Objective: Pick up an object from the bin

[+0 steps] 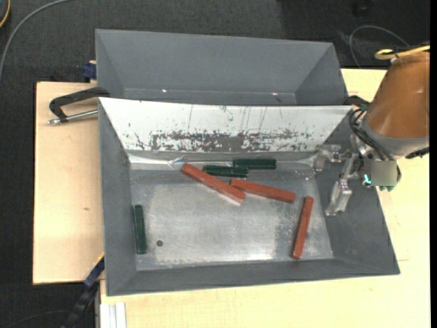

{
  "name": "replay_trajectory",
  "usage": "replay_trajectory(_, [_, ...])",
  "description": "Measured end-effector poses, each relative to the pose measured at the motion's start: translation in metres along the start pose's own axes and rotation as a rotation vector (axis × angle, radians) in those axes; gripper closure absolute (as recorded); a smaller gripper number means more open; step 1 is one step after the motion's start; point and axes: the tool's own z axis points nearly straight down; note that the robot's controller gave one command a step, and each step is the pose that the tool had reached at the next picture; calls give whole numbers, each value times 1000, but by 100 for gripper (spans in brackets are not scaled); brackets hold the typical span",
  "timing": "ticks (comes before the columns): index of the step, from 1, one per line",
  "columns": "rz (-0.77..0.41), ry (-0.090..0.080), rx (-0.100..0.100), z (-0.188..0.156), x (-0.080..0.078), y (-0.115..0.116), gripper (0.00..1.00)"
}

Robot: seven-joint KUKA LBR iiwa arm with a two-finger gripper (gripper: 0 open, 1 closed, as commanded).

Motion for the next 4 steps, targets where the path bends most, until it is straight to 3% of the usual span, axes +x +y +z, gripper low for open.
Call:
replay_trajectory(1, [-23,0,-2,91,-26,22,0])
replay_trajectory(2, [-118,-6,-1,86,-23,68,0])
replay_trajectory(3, [-116,-7,1,86,-23,66,100])
replay_trajectory(4, [-274,-18,3,-68,4,104,100])
